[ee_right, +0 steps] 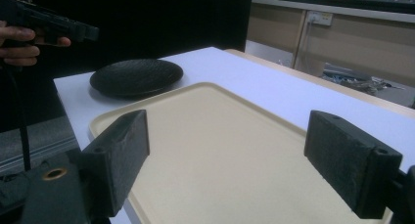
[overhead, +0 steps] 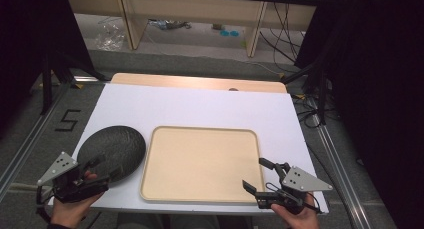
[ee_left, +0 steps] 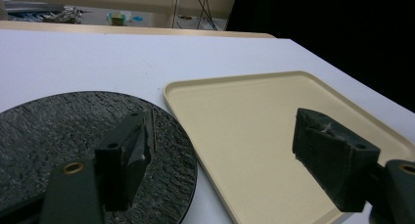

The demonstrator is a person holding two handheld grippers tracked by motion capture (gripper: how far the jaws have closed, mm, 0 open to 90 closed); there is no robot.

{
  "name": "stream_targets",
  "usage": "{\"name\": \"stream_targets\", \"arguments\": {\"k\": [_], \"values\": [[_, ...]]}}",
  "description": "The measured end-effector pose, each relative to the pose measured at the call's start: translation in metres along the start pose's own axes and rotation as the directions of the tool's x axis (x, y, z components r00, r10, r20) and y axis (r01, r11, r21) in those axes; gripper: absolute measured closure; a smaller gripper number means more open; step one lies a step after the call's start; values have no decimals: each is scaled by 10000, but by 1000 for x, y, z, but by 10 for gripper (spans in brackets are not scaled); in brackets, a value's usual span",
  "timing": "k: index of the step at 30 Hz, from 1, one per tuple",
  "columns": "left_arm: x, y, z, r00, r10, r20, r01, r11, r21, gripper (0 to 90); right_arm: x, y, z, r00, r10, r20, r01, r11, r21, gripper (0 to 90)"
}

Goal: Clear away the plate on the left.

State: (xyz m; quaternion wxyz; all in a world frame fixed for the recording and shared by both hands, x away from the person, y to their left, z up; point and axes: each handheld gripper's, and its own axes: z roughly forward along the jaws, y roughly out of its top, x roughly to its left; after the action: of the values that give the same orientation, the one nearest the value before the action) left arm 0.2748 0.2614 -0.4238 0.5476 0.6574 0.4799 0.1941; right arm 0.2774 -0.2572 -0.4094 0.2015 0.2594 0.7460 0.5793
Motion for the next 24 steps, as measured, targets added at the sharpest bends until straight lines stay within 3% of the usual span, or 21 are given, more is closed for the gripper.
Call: {"name": "stream_targets", "arguments": {"k": [1, 14, 17, 20, 24], "values": [[1, 0, 0, 10000, -19, -33, 19, 10000, 55, 238, -1, 0, -1, 9997, -187, 151, 186, 9998, 73, 180], [15, -1, -1, 9960, -619, -638, 631, 9979, 175, 239, -1, 1, 1, 9996, -284, 76, 285, 9996, -50, 180], [21, 0, -3, 9927, -779, -919, 796, 9967, 150, 241, 2, 1, 0, 9998, -217, 33, 216, 9995, 241, 180], [30, -1, -3, 9890, -938, -1142, 960, 9953, 137, 242, 1, 2, 2, 9994, -302, 139, 302, 9995, 61, 180], [46, -1, -3, 9803, -1511, -1274, 1495, 9885, -216, 246, 1, 1, 3, 9995, -307, 14, 307, 9995, 35, 181]]}}
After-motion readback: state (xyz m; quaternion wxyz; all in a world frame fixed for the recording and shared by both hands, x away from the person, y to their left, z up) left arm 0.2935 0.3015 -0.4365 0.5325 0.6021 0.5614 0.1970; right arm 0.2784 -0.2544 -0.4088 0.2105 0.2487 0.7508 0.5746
